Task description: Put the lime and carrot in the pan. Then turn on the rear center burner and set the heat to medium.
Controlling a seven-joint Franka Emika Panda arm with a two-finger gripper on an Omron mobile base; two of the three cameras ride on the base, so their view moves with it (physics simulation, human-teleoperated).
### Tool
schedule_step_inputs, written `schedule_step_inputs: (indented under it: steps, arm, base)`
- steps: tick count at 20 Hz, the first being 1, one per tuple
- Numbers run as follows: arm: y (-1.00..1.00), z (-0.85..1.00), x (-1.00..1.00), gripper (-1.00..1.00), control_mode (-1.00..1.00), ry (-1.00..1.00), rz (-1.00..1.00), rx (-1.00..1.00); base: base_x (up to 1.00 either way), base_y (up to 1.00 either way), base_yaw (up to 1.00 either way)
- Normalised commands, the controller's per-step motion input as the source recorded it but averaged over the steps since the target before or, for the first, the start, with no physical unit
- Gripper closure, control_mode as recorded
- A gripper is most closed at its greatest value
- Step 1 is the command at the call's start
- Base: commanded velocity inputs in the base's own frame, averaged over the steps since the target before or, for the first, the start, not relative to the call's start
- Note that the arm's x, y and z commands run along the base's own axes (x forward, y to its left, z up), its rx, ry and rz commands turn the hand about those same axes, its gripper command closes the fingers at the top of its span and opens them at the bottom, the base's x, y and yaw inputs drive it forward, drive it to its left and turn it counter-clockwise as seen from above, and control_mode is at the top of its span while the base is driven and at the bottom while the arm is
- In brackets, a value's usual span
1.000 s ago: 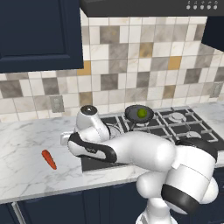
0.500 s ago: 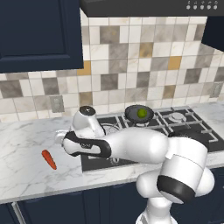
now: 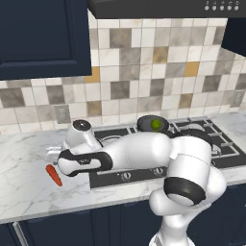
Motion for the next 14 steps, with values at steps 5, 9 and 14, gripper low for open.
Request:
schedule_step_inputs:
  steps: [5,9,14]
  arm:
    - [0.33,-0.02,-0.01,-1.0,-1.0,-0.03,0.04,0.0]
    - [0.15,-0.05,-0.01,-1.0,-1.0,-0.08,0.01,0.0]
    - [0.13,-0.13,0.0,-1.0,-1.0,-0.02,0.0,-0.01]
  base:
    - [0.0,0.0,0.0]
    - [0.0,0.0,0.0]
    - [0.0,0.0,0.0]
